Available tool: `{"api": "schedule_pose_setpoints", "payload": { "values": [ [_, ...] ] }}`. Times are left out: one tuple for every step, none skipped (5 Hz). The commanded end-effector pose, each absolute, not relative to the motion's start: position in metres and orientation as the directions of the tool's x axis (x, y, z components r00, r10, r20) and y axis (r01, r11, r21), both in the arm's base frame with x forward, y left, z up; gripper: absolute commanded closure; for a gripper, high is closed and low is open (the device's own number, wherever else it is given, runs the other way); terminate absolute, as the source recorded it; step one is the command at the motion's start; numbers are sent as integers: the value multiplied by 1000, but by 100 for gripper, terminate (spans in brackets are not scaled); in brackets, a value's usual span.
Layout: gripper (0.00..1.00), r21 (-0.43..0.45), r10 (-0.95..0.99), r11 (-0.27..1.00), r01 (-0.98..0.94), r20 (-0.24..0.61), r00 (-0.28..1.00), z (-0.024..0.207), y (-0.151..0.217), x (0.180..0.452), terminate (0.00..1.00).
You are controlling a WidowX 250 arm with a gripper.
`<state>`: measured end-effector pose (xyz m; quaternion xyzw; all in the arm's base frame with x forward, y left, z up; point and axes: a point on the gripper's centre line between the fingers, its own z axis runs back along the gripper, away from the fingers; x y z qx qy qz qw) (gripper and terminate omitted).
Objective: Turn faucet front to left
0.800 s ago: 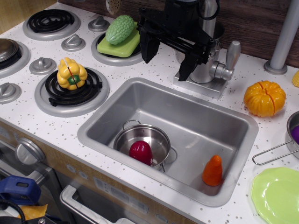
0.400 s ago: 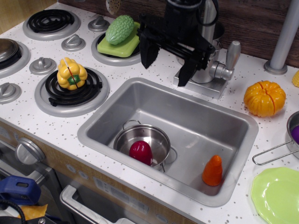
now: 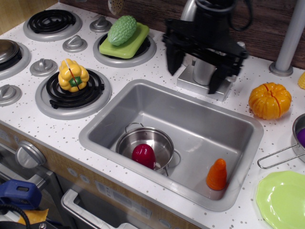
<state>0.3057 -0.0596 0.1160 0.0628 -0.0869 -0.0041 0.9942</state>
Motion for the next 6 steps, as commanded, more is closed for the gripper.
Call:
{"api": "schedule_pose_setpoints", "payload": {
  "values": [
    [0,122,-37,992,3,280,959,132,-74,318,0],
    [0,118,-53,993,18,301,952,130,-74,331,0],
    [0,119,-63,993,27,303,951,131,-72,342,0],
    [0,126,-80,991,43,310,947,131,-67,349,0],
    [0,153,-103,987,57,316,943,126,-52,355,0],
    [0,169,-132,982,81,312,941,126,-38,358,0]
  ]
}}
